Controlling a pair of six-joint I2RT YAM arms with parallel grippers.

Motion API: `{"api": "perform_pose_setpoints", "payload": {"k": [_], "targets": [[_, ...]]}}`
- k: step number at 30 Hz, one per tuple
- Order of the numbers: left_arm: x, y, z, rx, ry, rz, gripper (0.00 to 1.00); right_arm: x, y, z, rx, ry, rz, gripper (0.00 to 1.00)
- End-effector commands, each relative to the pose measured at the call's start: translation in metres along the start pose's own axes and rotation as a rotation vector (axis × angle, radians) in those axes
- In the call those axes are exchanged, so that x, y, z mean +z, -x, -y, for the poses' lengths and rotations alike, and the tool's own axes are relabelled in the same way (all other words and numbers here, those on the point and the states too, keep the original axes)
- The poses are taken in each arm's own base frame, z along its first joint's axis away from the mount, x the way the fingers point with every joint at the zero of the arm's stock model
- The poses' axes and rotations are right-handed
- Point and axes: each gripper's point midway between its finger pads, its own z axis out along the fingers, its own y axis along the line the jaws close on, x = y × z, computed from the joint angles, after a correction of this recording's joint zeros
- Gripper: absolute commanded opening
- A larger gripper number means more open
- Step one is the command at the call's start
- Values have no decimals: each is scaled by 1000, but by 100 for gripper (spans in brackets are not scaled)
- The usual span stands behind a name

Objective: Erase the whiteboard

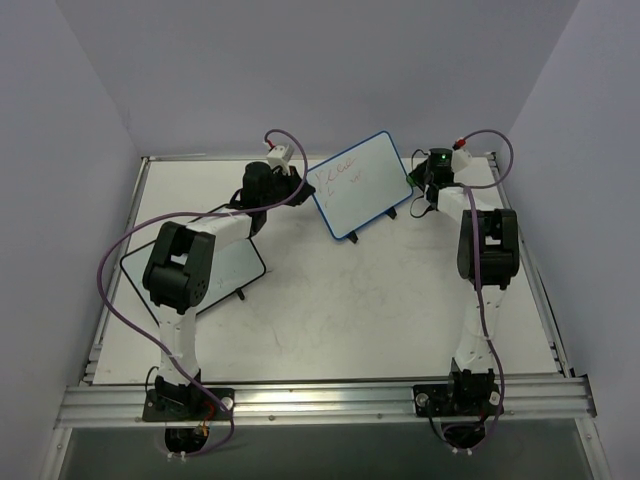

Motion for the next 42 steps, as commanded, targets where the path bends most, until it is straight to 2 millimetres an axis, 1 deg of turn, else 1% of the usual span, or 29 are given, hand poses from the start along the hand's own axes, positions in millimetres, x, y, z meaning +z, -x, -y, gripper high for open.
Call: {"api": "perform_pose_setpoints", "payload": {"k": [1,2,4,6,7,9,10,14,20,29,33,37,42], "targets": [[-1,-40,-2,78,24,-135,2,-1,14,-27,-10,42,32,0],[-1,-41,-3,78,25,-136,2,0,12,-28,-14,39,27,0],[-1,-41,-3,79,25,-136,2,-1,16,-34,-16,44,37,0],[-1,-42,-3,81,25,-138,2,2,13,-36,-21,46,32,0],[-1,-42,-3,81,25,-138,2,1,15,-41,-22,50,34,0],[-1,-42,-3,82,28,-137,2,3,12,-43,-24,53,29,0],[-1,-42,-3,82,28,-137,2,2,14,-46,-25,55,35,0],[-1,-42,-2,84,25,-138,2,2,13,-47,-35,45,44,0],[-2,-42,-3,86,29,-138,2,4,16,-40,-34,18,63,0],[-2,-44,-3,85,31,-141,2,2,12,-25,-43,-20,72,0],[-2,-45,-3,85,33,-142,2,1,8,-20,-48,-24,66,0],[-1,-46,-2,86,30,-143,2,0,2,-11,-55,-41,55,0],[-1,-46,-1,87,27,-143,2,1,-1,-4,-57,-50,55,0]]}}
